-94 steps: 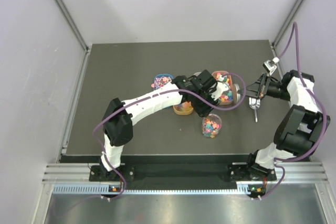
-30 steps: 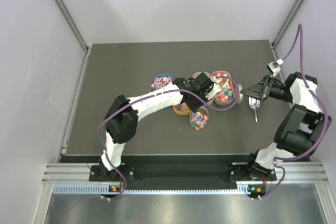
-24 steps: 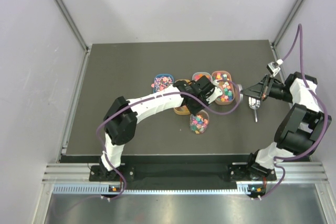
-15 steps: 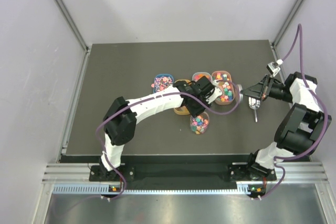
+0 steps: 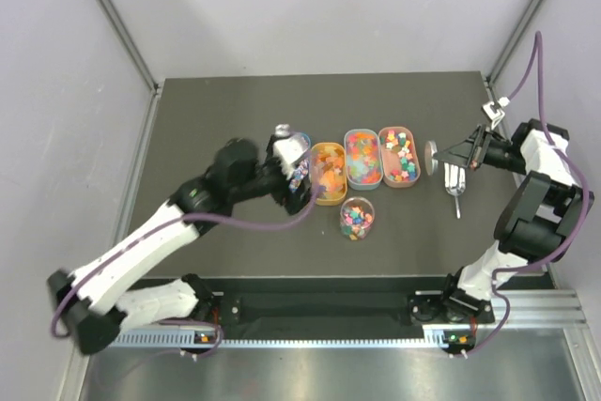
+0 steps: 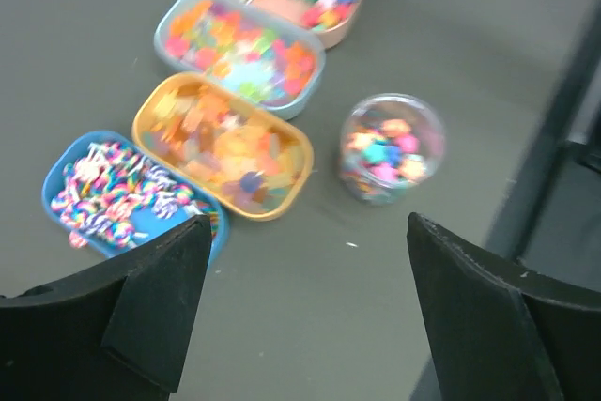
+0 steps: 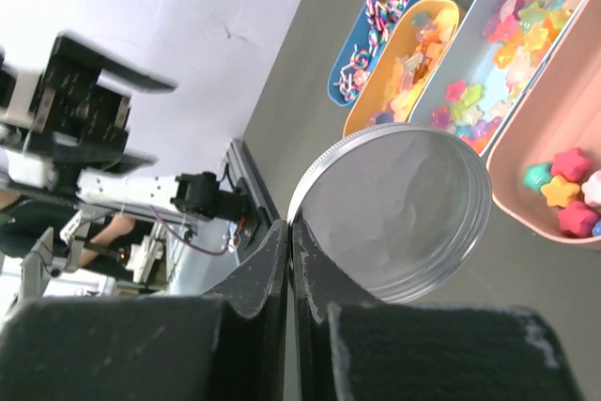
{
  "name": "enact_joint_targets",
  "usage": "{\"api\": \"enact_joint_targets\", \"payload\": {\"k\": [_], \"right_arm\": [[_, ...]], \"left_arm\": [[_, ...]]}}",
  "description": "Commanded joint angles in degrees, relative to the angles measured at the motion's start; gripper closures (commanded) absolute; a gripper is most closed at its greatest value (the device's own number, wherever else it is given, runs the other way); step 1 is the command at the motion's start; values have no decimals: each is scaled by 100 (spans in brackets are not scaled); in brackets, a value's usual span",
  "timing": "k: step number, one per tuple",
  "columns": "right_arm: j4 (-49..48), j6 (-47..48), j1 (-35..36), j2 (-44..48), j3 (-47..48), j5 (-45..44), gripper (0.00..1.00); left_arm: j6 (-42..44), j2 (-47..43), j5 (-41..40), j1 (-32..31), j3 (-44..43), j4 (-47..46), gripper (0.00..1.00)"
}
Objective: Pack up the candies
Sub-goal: Adjust the packing bottle at the center of the board, then close the bottle lid on the packing bottle.
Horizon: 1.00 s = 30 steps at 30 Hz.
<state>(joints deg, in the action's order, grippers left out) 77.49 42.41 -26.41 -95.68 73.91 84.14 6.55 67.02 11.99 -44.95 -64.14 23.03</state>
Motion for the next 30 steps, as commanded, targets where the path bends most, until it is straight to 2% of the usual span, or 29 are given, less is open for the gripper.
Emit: {"api": "enact_joint_targets", "payload": {"k": [1, 4, 5, 8, 10, 12, 13, 16, 17, 21, 24, 30], "right_arm": [[514, 171, -39, -56, 203, 394, 100], [75, -188, -13, 119, -25, 60, 100], [-49, -303, -13, 189, -113, -133, 100], [63, -314, -30, 409, -315, -397, 100], [692, 440, -39, 296, -316, -407, 100], [688, 452, -57, 217, -281, -250, 100], [688, 461, -74, 155, -228, -162, 100], [688, 434, -74, 111, 53, -29, 100], [679, 461, -74, 111, 97, -64, 100], [688, 540, -74, 58, 168, -12, 100], [688, 671, -66, 119, 159, 50, 100], [697, 751, -57, 321, 203, 252, 100]], "left_arm": [[40, -1082, 1138, -58, 1460, -1370, 9], [-232, -1586, 1350, -75, 2664, -2257, 1], [-224, -1570, 1376, -84, 2870, -2824, 2], [-101, -1167, 1201, -128, 3249, -3233, 1], [-328, -789, 1061, -137, 3696, -4039, 1], [-347, -464, 964, -268, 4083, -5152, 2], [-338, -27, 676, -347, 4233, -5472, 2], [-330, 670, 533, -488, 4515, -6613, 3], [-42, 750, 567, -636, 4576, -6801, 2], [92, 1232, 489, -831, 4787, -7294, 1], [286, 1820, 471, -849, 5042, -8032, 1], [-276, 2673, 708, -1051, 4667, -7867, 1]]}}
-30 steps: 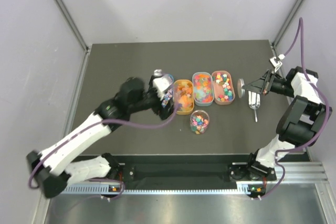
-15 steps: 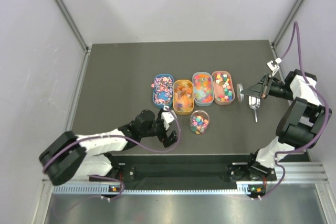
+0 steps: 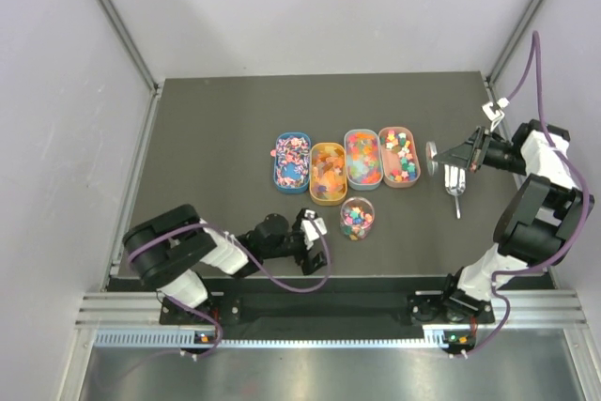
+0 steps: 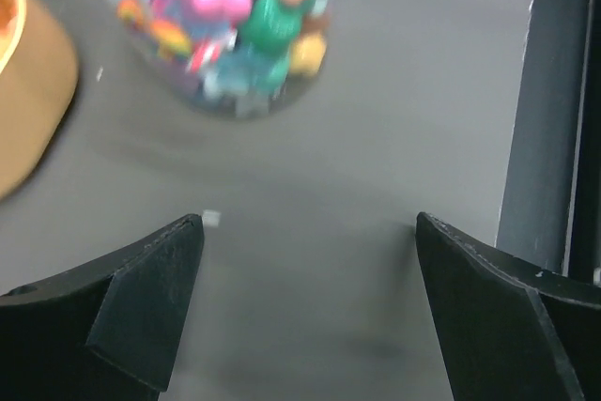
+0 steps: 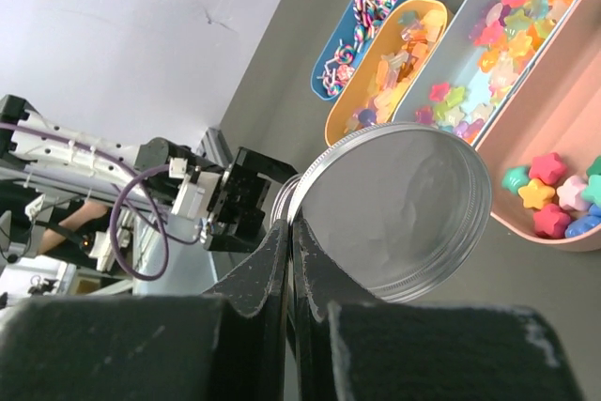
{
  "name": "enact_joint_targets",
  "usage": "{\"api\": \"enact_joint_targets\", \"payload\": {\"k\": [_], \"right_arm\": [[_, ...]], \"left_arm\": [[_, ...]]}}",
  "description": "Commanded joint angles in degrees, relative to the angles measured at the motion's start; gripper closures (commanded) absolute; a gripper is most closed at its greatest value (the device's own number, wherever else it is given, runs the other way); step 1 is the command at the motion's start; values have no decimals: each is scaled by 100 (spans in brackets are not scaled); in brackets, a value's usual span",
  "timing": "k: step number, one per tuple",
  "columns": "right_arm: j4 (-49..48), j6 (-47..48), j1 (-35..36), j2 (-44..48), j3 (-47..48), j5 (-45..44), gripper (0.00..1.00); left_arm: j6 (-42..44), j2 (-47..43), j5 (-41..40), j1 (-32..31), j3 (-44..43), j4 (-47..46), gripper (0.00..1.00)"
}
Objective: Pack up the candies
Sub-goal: Close the bottle lid on the packing bottle.
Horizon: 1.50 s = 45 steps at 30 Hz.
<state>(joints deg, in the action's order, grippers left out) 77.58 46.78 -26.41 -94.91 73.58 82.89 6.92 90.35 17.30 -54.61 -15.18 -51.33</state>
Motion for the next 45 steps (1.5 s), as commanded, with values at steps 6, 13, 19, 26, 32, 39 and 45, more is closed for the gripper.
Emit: {"api": "enact_joint_targets", "payload": {"k": [6, 13, 19, 26, 32, 39, 45], "right_arm": [[662, 279, -57, 666, -114, 184, 100], [275, -249, -66, 1256, -468, 139, 100], [152, -100, 5, 1168, -678, 70, 100], [46, -73, 233, 931, -618, 139, 100], [679, 481, 383, 457, -266, 78, 100], [688, 673, 470, 132, -283, -185, 100], [688, 1358, 532, -307, -142, -1037, 100]], "left_arm": [[-296, 1475, 485, -111, -959, -729, 1], [-296, 2215, 625, -111, -1558, -773, 1], [-393, 2523, 511, -190, -1357, -886, 1], [-436, 2970, 389, -471, -1478, -1283, 1], [-926, 4339, -42, -481, -1988, -2756, 1], [-955, 4887, 10, -472, -2542, -3129, 1], [-1026, 5256, -7, -480, -2850, -3331, 2]]}}
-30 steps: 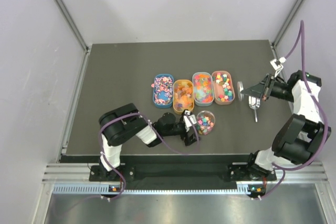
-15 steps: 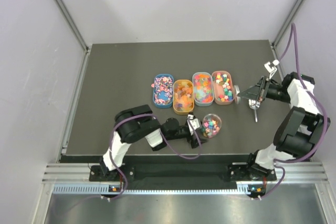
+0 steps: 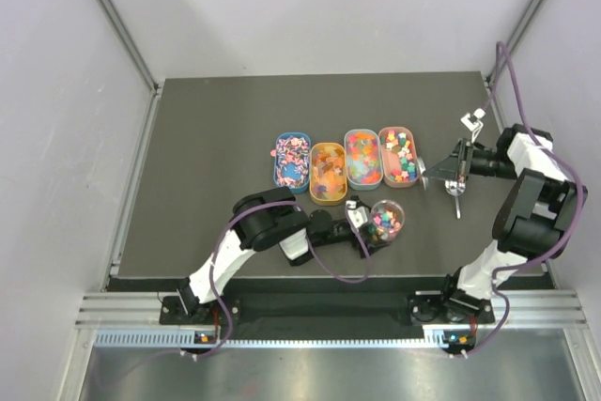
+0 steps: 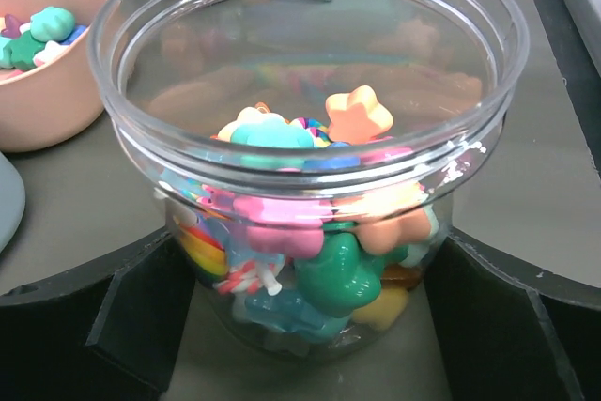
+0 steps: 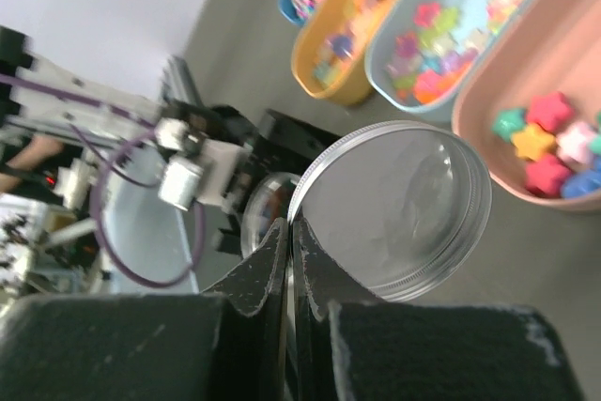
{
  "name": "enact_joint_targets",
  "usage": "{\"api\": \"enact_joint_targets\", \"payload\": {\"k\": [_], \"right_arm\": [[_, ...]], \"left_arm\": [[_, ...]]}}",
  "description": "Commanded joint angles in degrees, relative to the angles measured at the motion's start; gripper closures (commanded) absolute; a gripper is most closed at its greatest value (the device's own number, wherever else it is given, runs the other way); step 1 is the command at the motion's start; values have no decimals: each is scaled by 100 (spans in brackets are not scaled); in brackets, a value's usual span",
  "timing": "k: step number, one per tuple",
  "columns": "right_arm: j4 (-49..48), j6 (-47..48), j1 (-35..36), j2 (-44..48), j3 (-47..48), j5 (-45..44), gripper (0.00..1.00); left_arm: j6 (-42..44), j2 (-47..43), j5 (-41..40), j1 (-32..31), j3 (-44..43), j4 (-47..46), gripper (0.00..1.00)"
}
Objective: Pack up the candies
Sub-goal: Close the bottle lid on the packing bottle.
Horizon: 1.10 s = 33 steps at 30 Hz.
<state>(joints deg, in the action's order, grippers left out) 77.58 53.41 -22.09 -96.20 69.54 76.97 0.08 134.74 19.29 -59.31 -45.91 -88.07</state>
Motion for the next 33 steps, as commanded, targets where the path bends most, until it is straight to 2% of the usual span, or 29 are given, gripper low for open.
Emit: {"api": "enact_joint_targets", "payload": {"k": [1, 3, 4, 5, 6, 7, 8, 15, 17, 18, 20, 21, 23, 24, 25, 27, 29, 30, 31, 33], "right_arm": [[688, 967, 125, -240, 262, -690, 100], [706, 1197, 152, -398, 140, -745, 100], [697, 1346, 161, -417, 69, -649, 100], [706, 1383, 187, -417, -44, -561, 100], [706, 1400, 239, -391, -80, -473, 100], [706, 1409, 266, -347, -116, -211, 100], [697, 1392, 275, -294, -125, -61, 100], [679, 461, 767, 75, 200, 1161, 100], [557, 14, 898, 215, 288, 1478, 100], [374, -667, 943, 268, 254, 1575, 100], [135, -875, 1135, 435, 227, 1584, 100], [-40, -1381, 1197, 497, 192, 1584, 100], [-987, -2120, 1285, 716, 25, 1593, 100], [-1365, -2942, 1312, 769, -19, 1593, 100], [-2247, -3411, 1338, 831, -98, 1593, 100], [-3017, -4499, 1470, 858, -133, 1584, 100], [-3992, -4969, 1593, 727, -98, 1593, 100], [-4632, -6051, 1602, 656, -159, 1602, 100], [-6483, -6723, 1602, 560, -412, 1593, 100], [-8242, -8259, 1576, 25, -424, 1593, 100]], "left_arm": [[-342, 835, -198, -11, 223, 317, 3], [-307, 870, -250, -11, 214, 299, 18], [-289, 887, -294, -11, 214, 308, 29], [-263, 888, -346, -11, 231, 308, 48], [-263, 896, -434, -11, 266, 221, 81], [-236, 896, -548, -11, 293, 203, 97], [-219, 888, -610, -11, 337, 229, 100], [-87, 765, -1155, -2, 653, 203, 100], [-52, 712, -1366, 16, 776, 264, 100], [96, 703, -1436, 25, 785, 325, 100], [142, 712, -1646, 33, 777, 475, 100], [150, 721, -1717, 51, 785, 527, 100], [98, 721, -1875, 77, 750, 712, 100], [54, 712, -1876, 77, 776, 721, 100], [71, 677, -1876, 77, 838, 730, 100], [45, 633, -2296, 103, 891, 844, 100], [19, 641, -2324, 147, 917, 950, 100], [-138, 659, -2359, 148, 917, 959, 100], [-157, 737, -2377, 148, 856, 993, 100], [-192, 799, -2604, 139, 821, 1055, 100]]}}
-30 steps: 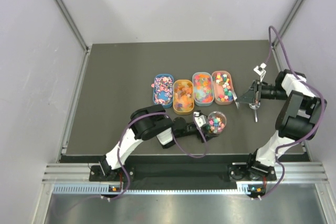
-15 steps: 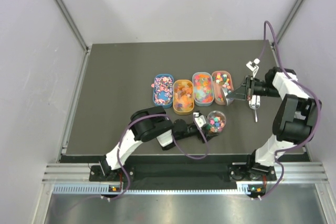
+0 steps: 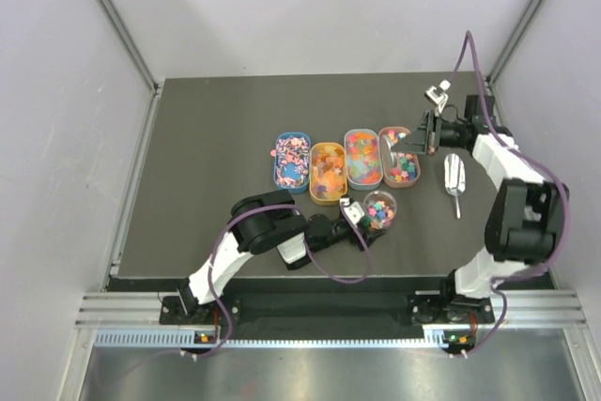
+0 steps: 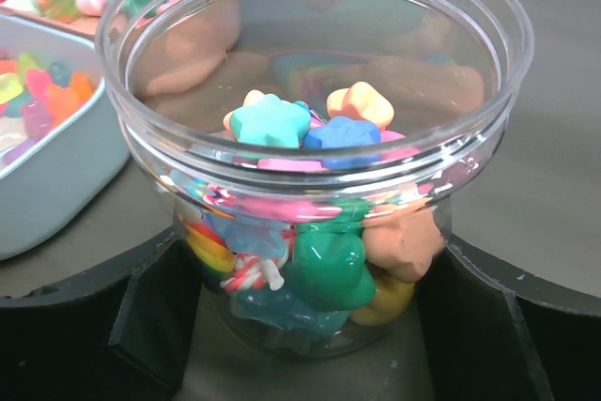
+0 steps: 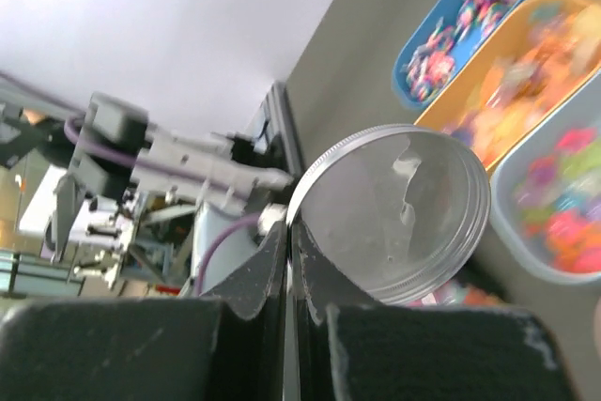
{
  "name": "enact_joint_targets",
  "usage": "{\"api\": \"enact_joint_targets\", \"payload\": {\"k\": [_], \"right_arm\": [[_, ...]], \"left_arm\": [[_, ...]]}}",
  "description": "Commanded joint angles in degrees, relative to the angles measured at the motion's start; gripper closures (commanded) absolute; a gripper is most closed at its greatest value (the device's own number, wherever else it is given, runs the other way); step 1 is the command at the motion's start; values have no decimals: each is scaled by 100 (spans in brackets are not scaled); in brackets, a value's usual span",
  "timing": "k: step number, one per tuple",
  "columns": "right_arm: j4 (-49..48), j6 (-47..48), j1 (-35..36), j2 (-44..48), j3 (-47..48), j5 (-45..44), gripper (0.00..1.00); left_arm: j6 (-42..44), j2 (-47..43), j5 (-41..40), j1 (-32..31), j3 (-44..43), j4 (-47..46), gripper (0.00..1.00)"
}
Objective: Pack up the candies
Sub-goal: Close the bottle lid on the packing bottle.
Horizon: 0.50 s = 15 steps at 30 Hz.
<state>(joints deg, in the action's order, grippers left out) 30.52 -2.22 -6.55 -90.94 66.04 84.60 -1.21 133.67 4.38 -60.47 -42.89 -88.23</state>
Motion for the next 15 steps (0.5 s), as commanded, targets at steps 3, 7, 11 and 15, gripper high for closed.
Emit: {"api": "enact_joint_targets", "payload": {"k": [3, 7, 11, 15], "right_arm": [[-3721, -2207, -39, -1626, 1010, 830, 100], [-761, -310, -31, -2577, 2236, 839, 100], [-343, 311, 74, -1967, 1704, 839, 100], [-2189, -1461, 75, -1059, 465, 848, 100]], "left_arm": [[-54, 916, -975, 229, 528, 1140, 100], [-169, 959, -1009, 211, 493, 1238, 100], [-55, 951, -1351, 211, 501, 1203, 100], [-45, 986, -1230, 211, 484, 1264, 100]]}}
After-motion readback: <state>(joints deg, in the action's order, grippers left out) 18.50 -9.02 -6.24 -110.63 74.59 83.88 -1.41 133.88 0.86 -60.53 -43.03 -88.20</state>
